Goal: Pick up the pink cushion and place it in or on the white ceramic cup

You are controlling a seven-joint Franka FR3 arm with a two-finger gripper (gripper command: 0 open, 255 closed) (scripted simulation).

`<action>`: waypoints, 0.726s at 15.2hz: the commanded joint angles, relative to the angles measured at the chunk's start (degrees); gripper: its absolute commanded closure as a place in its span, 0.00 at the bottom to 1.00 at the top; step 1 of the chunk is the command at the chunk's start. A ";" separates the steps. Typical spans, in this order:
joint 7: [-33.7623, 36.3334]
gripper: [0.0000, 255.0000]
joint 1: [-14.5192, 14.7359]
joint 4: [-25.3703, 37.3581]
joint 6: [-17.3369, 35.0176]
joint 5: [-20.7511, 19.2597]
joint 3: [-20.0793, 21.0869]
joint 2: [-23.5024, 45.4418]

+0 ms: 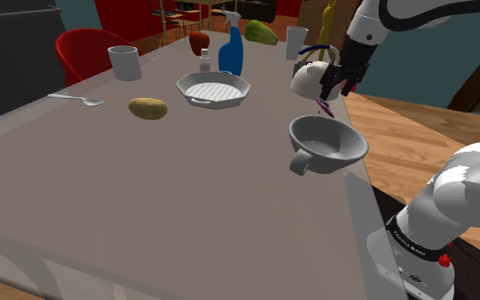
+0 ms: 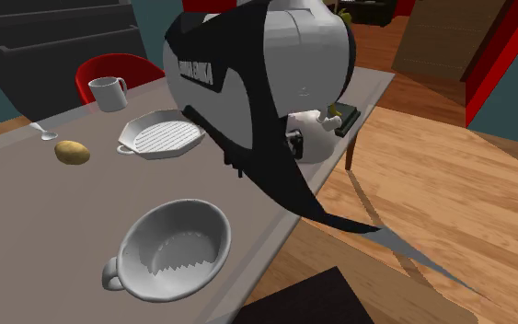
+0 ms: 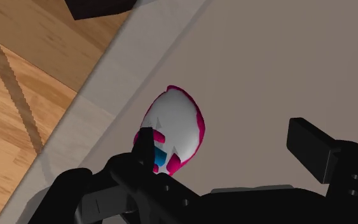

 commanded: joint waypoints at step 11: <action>1.12 0.00 -1.35 -7.29 12.64 -1.51 -0.52 6.34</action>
